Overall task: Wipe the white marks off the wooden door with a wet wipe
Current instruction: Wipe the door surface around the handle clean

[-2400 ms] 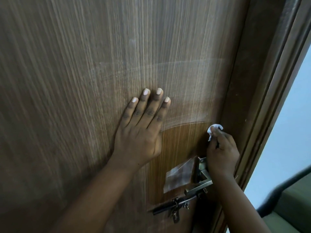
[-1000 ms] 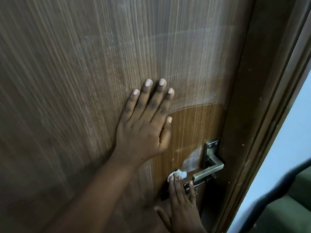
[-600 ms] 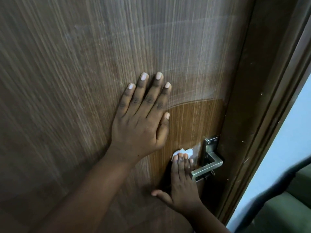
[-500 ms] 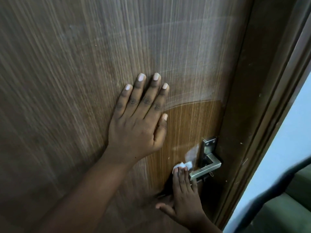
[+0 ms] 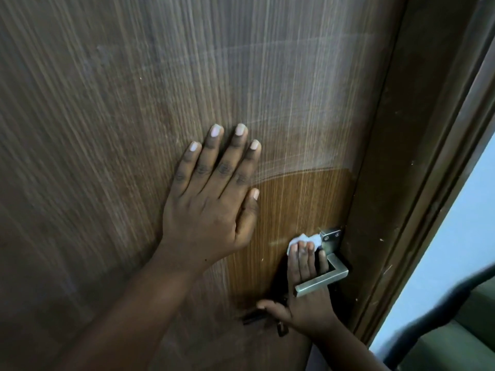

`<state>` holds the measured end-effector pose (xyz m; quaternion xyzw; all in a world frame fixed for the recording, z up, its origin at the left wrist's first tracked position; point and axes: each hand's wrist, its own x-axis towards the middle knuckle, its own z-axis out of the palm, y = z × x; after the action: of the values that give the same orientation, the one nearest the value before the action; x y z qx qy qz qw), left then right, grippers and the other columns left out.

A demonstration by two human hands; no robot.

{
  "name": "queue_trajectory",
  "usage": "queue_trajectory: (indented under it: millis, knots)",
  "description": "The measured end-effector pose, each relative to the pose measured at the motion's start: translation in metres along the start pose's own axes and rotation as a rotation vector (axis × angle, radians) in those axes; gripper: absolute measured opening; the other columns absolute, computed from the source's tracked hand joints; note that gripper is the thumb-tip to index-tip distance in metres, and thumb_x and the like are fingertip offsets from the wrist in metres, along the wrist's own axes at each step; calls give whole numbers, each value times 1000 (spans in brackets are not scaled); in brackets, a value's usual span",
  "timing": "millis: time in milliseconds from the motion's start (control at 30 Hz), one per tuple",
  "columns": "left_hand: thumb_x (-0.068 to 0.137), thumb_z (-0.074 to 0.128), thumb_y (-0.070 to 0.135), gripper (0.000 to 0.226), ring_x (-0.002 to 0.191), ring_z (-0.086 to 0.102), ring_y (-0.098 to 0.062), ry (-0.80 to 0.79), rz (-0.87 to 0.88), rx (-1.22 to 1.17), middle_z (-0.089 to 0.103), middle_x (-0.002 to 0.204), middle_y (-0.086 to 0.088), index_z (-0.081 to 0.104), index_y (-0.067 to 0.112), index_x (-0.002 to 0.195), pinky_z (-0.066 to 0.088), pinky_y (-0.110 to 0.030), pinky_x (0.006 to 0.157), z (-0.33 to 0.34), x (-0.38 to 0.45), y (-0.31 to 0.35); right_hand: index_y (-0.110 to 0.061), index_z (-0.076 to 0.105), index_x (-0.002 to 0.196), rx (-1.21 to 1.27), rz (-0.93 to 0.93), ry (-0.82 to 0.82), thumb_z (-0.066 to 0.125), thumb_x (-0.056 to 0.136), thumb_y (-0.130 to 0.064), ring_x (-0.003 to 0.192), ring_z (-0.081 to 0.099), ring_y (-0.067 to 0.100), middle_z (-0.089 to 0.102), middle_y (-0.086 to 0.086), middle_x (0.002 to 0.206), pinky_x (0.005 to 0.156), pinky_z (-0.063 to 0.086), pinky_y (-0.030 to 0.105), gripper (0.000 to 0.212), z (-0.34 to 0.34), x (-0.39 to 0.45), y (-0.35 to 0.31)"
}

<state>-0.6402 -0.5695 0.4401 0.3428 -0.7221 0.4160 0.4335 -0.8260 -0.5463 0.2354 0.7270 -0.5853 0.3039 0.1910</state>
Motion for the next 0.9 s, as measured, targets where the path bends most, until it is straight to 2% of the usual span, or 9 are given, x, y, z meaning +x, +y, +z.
queue_trajectory:
  millis: [67, 133, 267, 433, 500, 600, 733, 833, 900]
  knots:
    - [92, 49, 33, 56, 142, 31, -24, 2, -1, 0, 37, 151, -4, 41, 14, 143, 16, -39, 120, 0, -1, 1, 0, 3, 148, 15, -23, 83, 44, 70, -84, 145, 6, 34, -2, 15, 159, 116, 7, 55, 122, -2, 7, 0]
    - [92, 50, 33, 55, 141, 32, -25, 4, 1, 0, 38, 150, -5, 42, 13, 142, 16, -39, 119, 0, 0, 1, -1, 3, 148, 6, -19, 77, 43, 71, -84, 145, 6, 33, -3, 13, 159, 116, 7, 54, 121, -1, 3, 0]
    - [91, 51, 32, 54, 140, 34, -25, 5, 3, -11, 41, 148, -6, 44, 12, 141, 19, -40, 118, -1, 1, 1, -1, -1, 148, -26, 69, -109, 33, 72, -87, 146, 0, 31, -10, 12, 159, 114, 0, 53, 120, 11, -21, 1]
    - [91, 52, 32, 55, 140, 35, -25, 4, 7, 3, 43, 148, -6, 44, 12, 141, 19, -40, 118, -1, 0, 1, -6, 4, 150, 5, 130, -253, 38, 67, -88, 145, 9, 29, -3, 6, 160, 109, 17, 62, 121, 27, -61, 3]
    - [91, 52, 32, 55, 141, 34, -24, 6, 6, -2, 42, 148, -6, 43, 12, 142, 17, -39, 119, -1, 0, 1, -5, 4, 149, 7, 125, -240, 35, 68, -88, 146, 7, 28, -5, 6, 160, 107, 17, 62, 120, 24, -58, 5]
    - [91, 51, 32, 55, 140, 36, -25, 2, 3, -9, 42, 148, -5, 43, 12, 141, 18, -39, 119, -1, 1, 1, -4, -3, 149, 37, 133, -128, 31, 71, -87, 146, -4, 28, -7, 14, 159, 108, 13, 56, 119, 10, -28, 3]
    - [91, 52, 33, 54, 140, 38, -27, -2, 7, -9, 45, 147, -6, 45, 13, 141, 21, -40, 118, -1, 0, 2, 0, -5, 148, 220, 179, 41, 40, 77, -79, 144, -7, 34, -14, 13, 158, 118, -1, 46, 115, -3, 7, -11]
    - [91, 51, 33, 55, 140, 37, -26, -15, 5, -4, 45, 148, -5, 44, 14, 142, 21, -40, 118, 0, -1, 4, -3, -7, 147, 159, 265, -42, 30, 76, -84, 145, -9, 30, -13, 12, 158, 111, 6, 55, 114, 0, -4, -20]
    - [91, 50, 33, 55, 141, 35, -25, -21, -6, -11, 44, 149, -5, 43, 14, 142, 20, -40, 118, 0, -2, 4, -6, -11, 148, 111, 299, -126, 25, 74, -86, 145, -8, 27, -6, 15, 158, 105, 11, 59, 114, 7, -22, -26]
